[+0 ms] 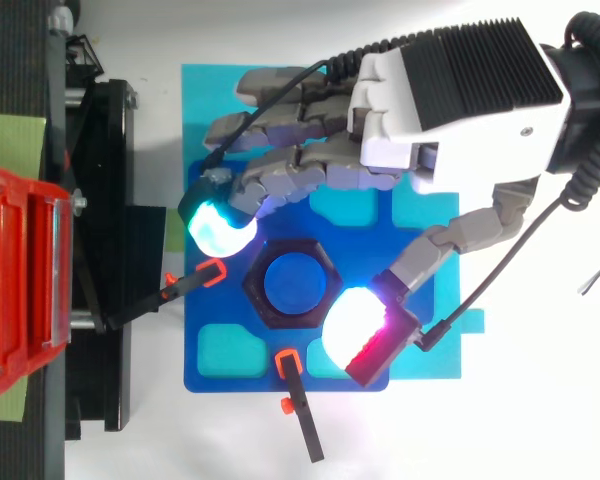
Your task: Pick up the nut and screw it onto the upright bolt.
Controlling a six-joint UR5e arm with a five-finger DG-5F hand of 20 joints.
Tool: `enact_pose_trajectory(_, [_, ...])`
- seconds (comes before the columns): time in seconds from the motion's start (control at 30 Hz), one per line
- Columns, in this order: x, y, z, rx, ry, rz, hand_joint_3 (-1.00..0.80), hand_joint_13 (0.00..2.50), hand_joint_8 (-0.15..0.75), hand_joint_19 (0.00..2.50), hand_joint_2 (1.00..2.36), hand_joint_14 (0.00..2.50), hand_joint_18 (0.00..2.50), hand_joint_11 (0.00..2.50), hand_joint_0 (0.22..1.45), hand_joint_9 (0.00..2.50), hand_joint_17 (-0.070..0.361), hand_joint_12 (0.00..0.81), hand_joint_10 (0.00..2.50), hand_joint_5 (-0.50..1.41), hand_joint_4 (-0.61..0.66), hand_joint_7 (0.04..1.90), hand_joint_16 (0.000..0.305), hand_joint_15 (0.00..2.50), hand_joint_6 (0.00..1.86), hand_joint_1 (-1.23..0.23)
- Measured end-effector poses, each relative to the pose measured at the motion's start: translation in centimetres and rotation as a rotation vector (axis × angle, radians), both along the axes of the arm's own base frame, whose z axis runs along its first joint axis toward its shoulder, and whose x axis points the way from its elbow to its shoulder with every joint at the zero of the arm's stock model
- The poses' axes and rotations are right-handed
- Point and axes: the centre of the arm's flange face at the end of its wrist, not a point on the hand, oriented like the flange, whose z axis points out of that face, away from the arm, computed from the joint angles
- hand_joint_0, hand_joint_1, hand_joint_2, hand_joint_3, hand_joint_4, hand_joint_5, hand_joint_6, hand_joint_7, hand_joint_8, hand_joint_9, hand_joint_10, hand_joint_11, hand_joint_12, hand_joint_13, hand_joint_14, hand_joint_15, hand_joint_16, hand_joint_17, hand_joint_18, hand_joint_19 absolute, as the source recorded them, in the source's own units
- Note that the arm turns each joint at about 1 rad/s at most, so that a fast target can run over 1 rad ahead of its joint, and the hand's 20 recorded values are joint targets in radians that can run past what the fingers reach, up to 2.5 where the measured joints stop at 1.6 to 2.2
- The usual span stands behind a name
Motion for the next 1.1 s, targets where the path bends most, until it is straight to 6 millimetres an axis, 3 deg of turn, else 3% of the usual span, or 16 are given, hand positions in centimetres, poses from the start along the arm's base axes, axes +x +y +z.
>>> enact_pose_trajectory(0.33, [-0.2,-0.1,-0.1,0.0,0.014,0.002,-0.5,0.34,0.292,0.0,1.0,0.0,0.0,0.0,0.46,0.75,0.113,0.37,0.0,-0.06,0.29,0.98,0.05,0.0,0.5,-0.44])
enact_pose_trajectory(0.67, [-0.3,-0.9,-0.1,0.002,0.009,-0.007,-0.5,0.55,0.266,0.03,1.0,0.0,0.21,0.0,0.49,1.11,0.094,0.332,0.0,0.02,0.23,1.11,0.042,0.0,0.5,-0.45])
enact_pose_trajectory(1.1, [-0.4,-2.1,0.0,-0.004,0.004,-0.021,-0.5,0.88,0.154,0.15,1.0,0.0,0.6,0.04,0.52,1.58,0.073,0.26,0.0,0.09,0.12,1.21,0.032,0.0,0.5,-0.48])
